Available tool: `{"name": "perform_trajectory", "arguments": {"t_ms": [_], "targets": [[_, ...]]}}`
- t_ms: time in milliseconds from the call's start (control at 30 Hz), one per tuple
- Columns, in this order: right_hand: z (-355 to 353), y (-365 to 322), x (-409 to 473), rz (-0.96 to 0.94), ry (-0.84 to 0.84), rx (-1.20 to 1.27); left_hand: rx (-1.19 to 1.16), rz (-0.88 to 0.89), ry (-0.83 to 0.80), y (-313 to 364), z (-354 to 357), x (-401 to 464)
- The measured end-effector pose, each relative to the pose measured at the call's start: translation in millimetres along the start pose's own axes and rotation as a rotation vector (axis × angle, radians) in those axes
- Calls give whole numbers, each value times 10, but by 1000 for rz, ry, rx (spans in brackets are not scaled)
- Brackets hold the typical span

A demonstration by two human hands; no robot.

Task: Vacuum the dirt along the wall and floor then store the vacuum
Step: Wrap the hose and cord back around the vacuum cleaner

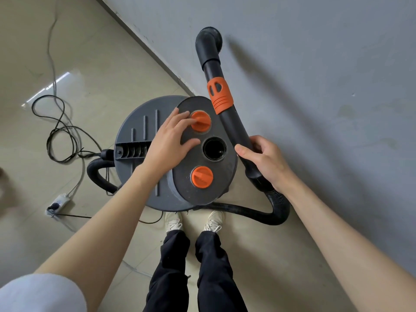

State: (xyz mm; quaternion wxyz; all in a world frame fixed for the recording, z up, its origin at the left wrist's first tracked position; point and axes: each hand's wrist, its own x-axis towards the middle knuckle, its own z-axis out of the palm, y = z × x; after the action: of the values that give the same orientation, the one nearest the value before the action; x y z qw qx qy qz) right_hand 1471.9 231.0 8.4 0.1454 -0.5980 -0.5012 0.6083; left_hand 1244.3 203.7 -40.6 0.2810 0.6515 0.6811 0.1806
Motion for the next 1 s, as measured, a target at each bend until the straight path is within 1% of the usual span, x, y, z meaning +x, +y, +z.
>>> {"name": "perform_trajectory", "arguments": {"t_ms": [67,133,200,300,433,633,733,867,1000], "targets": [[33,55,-70,16,2,7,-17,62,-23,1,38,-259],[68,109,-142,23,10,-7,32,123,-86,-10,125,-468],[96,149,-194,25,18,-12,82,159,-115,-11,209,-578],[119,201,-248,33,18,-10,113,155,-90,30,290,-619],[113,263,-280,45,25,-7,79,115,-55,83,362,-606],[91,288,-324,39,12,-3,106,113,67,125,469,-678],[71,280,-328,29,5,2,84,98,94,141,504,-701],[67,269,-331,15,-12,-24,57,94,66,136,482,-715],[107,263,-368,13,-25,-27,79,128,-30,70,359,-710]]}}
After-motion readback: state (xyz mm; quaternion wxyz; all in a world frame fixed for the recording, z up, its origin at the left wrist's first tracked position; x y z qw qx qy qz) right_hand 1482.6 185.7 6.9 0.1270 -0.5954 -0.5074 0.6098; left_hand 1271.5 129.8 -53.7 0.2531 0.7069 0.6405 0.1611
